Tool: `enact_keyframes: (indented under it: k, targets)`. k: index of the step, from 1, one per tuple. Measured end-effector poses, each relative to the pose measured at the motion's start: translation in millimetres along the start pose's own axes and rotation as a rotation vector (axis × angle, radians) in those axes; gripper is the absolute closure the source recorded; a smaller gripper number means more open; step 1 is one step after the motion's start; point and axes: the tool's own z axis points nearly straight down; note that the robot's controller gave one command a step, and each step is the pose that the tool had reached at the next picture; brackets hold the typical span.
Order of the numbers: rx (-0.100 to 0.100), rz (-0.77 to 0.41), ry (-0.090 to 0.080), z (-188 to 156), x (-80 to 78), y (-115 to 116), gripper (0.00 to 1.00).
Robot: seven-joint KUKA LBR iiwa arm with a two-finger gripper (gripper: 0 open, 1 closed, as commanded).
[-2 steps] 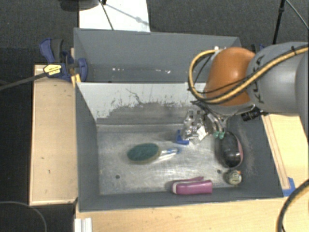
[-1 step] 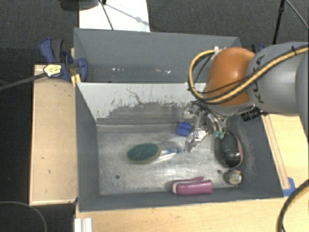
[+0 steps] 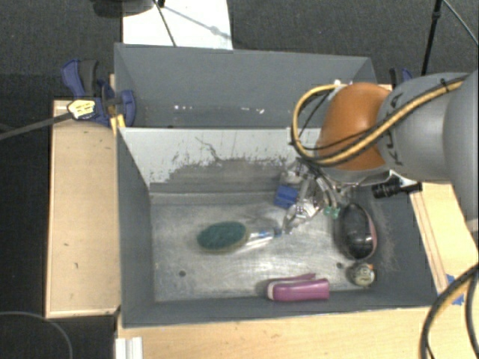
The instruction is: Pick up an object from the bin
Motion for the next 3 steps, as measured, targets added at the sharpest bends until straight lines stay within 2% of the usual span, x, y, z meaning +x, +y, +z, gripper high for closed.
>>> enact_keyframes:
  k: [1, 2, 3]
  targets:
    - [0.010, 0.265, 0.029, 23.1, 0.2, 0.7, 0.00]
    - [0.007, 0.263, 0.019, 21.0, -2.9, 1.3, 1.00]
    - [0.008, 0.222, 0.022, -134.2, 17.9, 9.2, 1.00]
